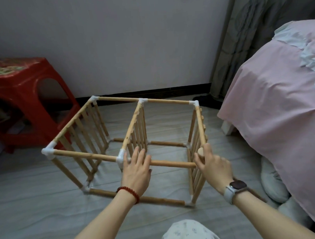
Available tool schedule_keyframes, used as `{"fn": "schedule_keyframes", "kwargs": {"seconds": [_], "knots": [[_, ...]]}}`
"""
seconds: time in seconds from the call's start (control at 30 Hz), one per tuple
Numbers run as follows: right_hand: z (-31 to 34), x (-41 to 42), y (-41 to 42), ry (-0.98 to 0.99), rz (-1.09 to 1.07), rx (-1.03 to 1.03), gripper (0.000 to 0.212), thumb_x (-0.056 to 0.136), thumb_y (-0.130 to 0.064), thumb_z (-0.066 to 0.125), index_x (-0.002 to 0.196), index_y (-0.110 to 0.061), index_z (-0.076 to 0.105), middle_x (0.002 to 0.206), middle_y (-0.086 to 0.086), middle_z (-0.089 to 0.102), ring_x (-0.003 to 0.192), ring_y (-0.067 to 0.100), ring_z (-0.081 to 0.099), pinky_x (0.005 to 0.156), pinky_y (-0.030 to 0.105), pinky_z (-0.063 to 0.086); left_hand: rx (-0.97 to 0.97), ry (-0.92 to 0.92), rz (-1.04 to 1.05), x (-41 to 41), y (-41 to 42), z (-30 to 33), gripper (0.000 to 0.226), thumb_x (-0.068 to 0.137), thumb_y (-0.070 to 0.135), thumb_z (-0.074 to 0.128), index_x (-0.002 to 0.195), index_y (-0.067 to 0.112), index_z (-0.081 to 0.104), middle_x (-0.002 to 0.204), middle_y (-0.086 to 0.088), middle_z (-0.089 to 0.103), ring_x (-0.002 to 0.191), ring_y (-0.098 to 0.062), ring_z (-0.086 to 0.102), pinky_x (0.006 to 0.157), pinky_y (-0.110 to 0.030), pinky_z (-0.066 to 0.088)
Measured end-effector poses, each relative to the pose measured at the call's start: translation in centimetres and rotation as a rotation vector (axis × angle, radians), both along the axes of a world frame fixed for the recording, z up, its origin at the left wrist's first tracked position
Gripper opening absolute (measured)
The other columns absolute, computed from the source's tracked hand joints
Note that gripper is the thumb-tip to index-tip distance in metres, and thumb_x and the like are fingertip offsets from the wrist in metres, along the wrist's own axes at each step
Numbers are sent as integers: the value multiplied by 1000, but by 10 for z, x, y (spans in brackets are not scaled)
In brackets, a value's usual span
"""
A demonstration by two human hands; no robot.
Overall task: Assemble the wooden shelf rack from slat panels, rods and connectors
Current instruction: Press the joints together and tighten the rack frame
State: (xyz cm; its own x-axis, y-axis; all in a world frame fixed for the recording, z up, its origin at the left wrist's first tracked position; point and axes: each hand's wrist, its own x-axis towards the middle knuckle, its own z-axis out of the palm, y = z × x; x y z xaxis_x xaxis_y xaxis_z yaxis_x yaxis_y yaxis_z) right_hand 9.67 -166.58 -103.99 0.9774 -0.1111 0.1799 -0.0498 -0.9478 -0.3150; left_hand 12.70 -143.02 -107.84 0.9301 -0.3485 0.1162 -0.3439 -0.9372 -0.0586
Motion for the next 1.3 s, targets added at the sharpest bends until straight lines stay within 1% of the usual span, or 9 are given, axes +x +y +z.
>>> {"fn": "schedule_keyframes", "kwargs": {"seconds": [0.07, 0.17, 0.4, 0.57, 0.63, 0.83, 1.0, 1.17, 1.3], "knots": [[-2, 13, 3, -33, 8, 125, 19, 95, -47, 36, 100, -28, 33, 71, -6, 57, 65, 22, 61, 56, 31, 42, -12, -11, 65, 5, 20, 5, 42, 80, 27, 72, 119, 14, 60, 140, -20, 45, 134, -37, 37, 104, -66, 27], [5, 23, 22, -117, 133, 292, 19, 94, -47, 40, 97, -30, 31, 73, -6, 57, 63, 18, 58, 58, 33, 46, -45, 41, 239, 18, 52, 2, 38, 99, 34, 38, 137, 28, 37, 155, -12, 18, 145, -30, 11, 113, -58, 2], [-6, 28, 73, 79, 278, 222, 22, 96, -50, 35, 94, -28, 28, 70, -6, 61, 54, 10, 60, 57, 33, 50, 1, -30, 137, 22, 70, 6, 52, 102, 35, 27, 150, 23, 13, 111, 1, 53, 105, -20, 48, 107, -39, 27], [15, 26, 62, 64, 230, 300, 27, 95, -49, 38, 95, -23, 33, 79, 2, 66, 65, 24, 66, 67, 43, 53, -97, -187, -45, 16, 67, 36, 51, 66, 23, 85, 109, 3, 66, 68, -3, 62, 60, -21, 60, 60, -34, 53], [33, 36, 54, -63, 199, 258, 26, 94, -48, 38, 93, -24, 31, 72, -2, 63, 65, 28, 66, 63, 38, 50, -194, -262, -50, 23, 59, 54, 41, 59, 18, 87, 93, 4, 68, 64, -5, 60, 55, -23, 59, 55, -36, 51], [90, 85, 50, -365, 90, 250, 23, 95, -45, 40, 91, -25, 29, 72, -1, 58, 73, 36, 63, 60, 34, 35, -311, -388, 20, 60, 45, 112, 19, 83, 22, 68, 96, 9, 65, 83, -7, 61, 78, -26, 57, 76, -39, 38], [101, 133, 64, -338, 73, 274, 30, 96, -46, 39, 96, -16, 34, 80, 11, 67, 80, 41, 63, 65, 37, 34, -191, -368, 206, 107, 51, 125, 27, 91, 43, 45, 107, 25, 56, 100, 6, 58, 96, -17, 53, 88, -34, 26], [110, 206, 78, -270, 25, 241, 40, 98, -43, 38, 109, -5, 37, 100, 22, 66, 94, 43, 60, 69, 38, 32, -129, -322, 341, 162, 43, 118, 39, 94, 36, 40, 131, 24, 40, 130, 5, 47, 125, -18, 39, 113, -43, 15], [106, 261, 83, -275, 36, 181, 33, 97, -44, 39, 99, -12, 33, 96, 21, 66, 91, 44, 61, 66, 38, 29, -87, -302, 321, 208, 47, 107, 56, 92, 34, 44, 142, 18, 23, 141, 0, 34, 133, -23, 27, 115, -50, 8]]}}
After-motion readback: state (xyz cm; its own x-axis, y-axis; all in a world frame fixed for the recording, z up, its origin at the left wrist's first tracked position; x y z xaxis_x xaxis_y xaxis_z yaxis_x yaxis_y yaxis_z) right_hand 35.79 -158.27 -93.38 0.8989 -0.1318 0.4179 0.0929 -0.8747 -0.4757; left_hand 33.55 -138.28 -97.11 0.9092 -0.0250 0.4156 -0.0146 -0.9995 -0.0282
